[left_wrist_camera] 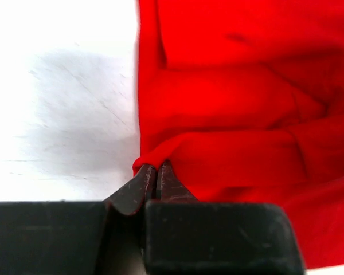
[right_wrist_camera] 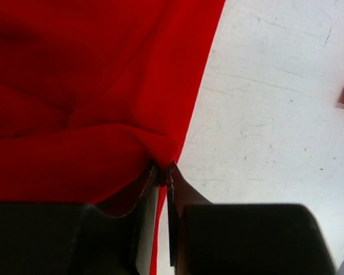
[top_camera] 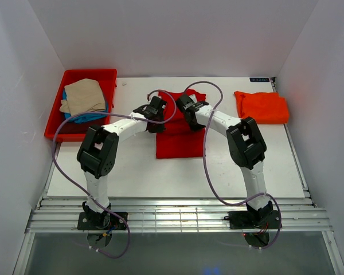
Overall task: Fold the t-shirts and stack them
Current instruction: Fold the tshirt
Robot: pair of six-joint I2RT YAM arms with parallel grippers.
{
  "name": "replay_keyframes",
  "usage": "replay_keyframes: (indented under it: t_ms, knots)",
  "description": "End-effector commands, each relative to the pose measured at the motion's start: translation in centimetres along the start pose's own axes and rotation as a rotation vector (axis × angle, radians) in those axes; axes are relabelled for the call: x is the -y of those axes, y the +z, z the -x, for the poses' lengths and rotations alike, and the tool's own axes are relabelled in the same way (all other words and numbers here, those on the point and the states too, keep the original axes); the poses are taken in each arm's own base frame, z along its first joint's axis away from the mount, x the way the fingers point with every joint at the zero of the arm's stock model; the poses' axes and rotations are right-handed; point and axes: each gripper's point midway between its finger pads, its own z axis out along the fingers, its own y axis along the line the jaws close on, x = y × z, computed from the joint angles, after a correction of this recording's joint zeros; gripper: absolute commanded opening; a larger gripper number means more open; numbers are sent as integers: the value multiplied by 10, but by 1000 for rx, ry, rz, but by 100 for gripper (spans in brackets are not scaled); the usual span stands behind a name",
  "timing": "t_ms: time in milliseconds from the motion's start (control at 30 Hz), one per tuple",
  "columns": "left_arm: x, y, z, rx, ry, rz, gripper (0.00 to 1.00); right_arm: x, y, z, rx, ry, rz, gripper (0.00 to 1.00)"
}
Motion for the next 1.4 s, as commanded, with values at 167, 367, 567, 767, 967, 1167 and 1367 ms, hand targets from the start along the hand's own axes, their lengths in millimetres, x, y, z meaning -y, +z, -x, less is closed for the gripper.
replay_keyframes:
  t_ms: [167, 367, 567, 767, 967, 1167, 1367]
  knots:
    - [-18, -76, 107, 365, -130, 122, 60, 62, -47, 82, 206, 70, -151, 45]
    - [9, -99, 103, 357, -133, -15, 64, 60, -97, 95, 309, 89, 9, 49]
    - [73, -76, 18, 167, -45, -253, 0, -14, -87, 67, 227, 38, 386, 8]
    - [90, -44, -56, 0, 37, -249, 0, -52, -65, 33, 62, 81, 510, 8]
    - [38, -56, -75, 15, 42, -94, 25, -43, -70, -9, 12, 135, 488, 39]
    - [24, -93, -73, 75, 8, -131, 57, -30, -79, -62, -15, 177, 482, 47]
    - [14, -113, -75, 104, -13, -147, 58, -27, -82, -99, -60, 215, 483, 47]
